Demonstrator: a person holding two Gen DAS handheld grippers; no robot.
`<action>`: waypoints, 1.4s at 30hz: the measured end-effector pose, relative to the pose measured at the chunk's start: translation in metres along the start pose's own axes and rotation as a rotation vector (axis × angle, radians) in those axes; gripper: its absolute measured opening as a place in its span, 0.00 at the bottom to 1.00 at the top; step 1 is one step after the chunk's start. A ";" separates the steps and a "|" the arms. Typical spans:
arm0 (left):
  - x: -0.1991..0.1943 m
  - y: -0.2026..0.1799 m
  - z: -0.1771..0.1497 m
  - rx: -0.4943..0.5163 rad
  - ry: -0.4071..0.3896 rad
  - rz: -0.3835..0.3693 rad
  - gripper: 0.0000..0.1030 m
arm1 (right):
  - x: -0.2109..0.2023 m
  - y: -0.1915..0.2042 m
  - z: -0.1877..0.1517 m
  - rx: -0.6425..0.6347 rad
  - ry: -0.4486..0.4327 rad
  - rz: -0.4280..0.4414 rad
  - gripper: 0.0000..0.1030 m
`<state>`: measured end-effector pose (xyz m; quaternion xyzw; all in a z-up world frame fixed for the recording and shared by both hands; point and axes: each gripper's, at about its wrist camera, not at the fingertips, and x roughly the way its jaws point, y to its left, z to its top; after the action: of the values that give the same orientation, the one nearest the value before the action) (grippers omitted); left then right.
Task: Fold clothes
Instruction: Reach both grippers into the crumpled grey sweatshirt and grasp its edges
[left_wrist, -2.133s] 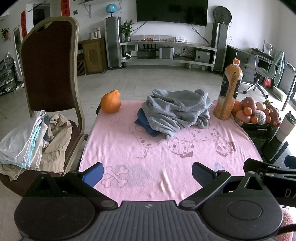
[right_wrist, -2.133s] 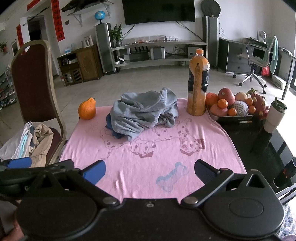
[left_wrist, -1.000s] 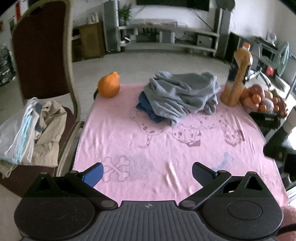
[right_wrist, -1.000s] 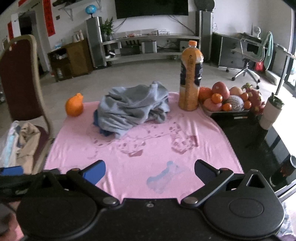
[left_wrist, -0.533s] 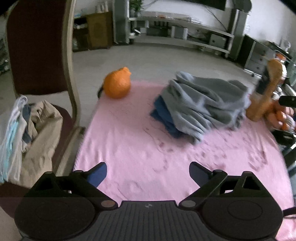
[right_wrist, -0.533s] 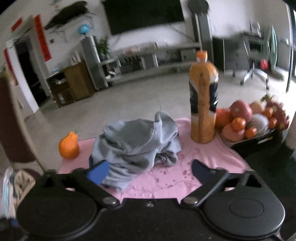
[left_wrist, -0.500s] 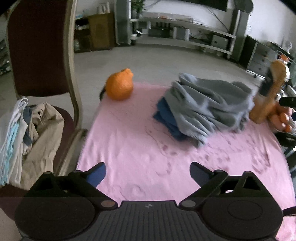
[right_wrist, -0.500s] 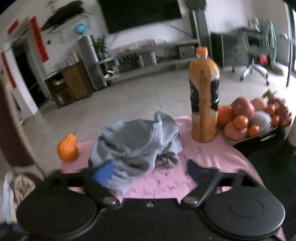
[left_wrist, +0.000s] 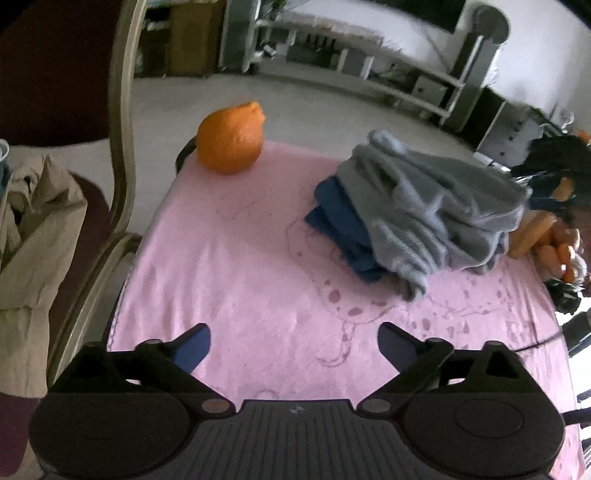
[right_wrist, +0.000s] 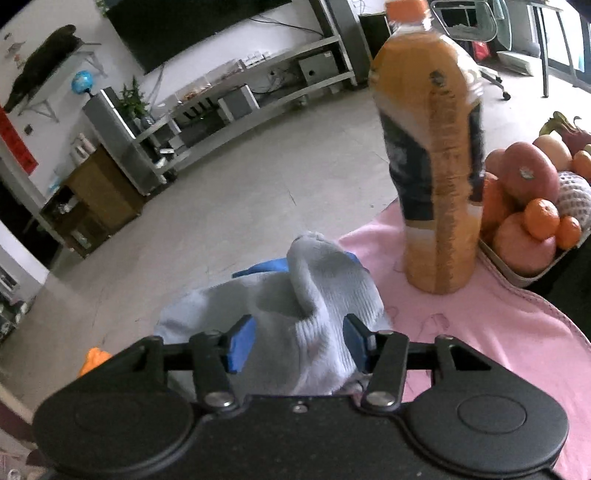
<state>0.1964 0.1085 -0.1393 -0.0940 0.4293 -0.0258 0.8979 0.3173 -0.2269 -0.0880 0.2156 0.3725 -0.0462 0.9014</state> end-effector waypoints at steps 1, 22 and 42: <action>-0.003 -0.001 -0.001 0.003 -0.008 -0.009 0.85 | 0.002 0.001 0.000 0.001 0.003 -0.002 0.47; -0.127 -0.075 -0.090 0.136 -0.090 -0.094 0.89 | -0.195 -0.178 -0.102 0.270 -0.075 0.094 0.16; 0.025 -0.224 -0.025 0.019 0.120 -0.110 0.76 | -0.123 -0.256 -0.166 0.411 0.006 0.211 0.42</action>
<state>0.2006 -0.1178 -0.1306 -0.1070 0.4761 -0.0848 0.8687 0.0581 -0.3976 -0.1977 0.4326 0.3331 -0.0260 0.8374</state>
